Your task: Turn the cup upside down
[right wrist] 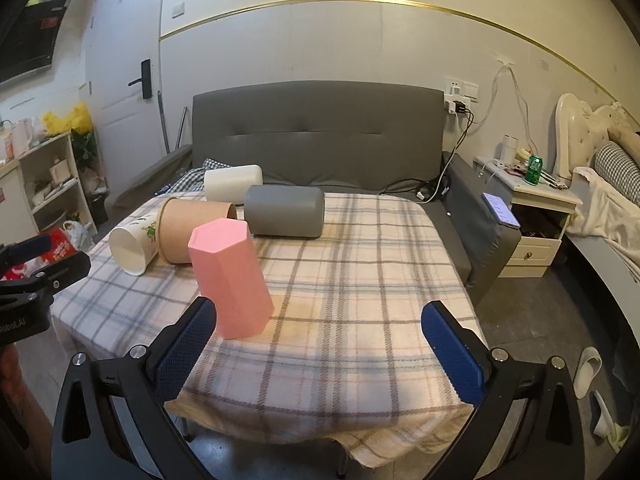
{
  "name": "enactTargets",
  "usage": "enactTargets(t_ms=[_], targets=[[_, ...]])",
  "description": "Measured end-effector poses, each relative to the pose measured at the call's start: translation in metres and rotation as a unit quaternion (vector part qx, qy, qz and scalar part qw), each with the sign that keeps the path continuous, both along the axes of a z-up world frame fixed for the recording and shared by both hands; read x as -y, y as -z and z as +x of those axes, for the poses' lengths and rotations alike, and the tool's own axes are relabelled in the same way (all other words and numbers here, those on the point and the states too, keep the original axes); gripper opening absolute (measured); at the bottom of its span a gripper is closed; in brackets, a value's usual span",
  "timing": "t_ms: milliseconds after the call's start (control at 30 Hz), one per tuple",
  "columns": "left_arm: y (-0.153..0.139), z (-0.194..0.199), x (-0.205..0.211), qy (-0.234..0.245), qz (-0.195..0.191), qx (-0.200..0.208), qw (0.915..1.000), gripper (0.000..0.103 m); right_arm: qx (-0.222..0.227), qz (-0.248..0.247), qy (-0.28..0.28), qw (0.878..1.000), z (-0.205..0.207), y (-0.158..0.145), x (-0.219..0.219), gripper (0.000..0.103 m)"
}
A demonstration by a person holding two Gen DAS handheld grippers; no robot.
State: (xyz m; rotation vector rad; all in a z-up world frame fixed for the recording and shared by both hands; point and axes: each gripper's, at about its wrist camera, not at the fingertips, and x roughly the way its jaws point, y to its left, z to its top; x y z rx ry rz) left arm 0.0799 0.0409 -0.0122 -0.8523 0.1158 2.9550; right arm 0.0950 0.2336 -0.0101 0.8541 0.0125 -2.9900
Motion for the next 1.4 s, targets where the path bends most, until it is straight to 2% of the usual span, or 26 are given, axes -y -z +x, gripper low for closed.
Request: enactTargets(t_ms=[233, 1400], targets=[[0.010, -0.006, 0.006, -0.027, 0.007, 0.021, 0.9994, 0.092, 0.004, 0.002, -0.009, 1.000, -0.001, 0.005, 0.004, 0.103], [0.018, 0.000, -0.007, -0.007, 0.016, 0.035, 0.9992, 0.092, 0.004, 0.000, -0.020, 1.000, 0.001, 0.007, 0.012, 0.103]])
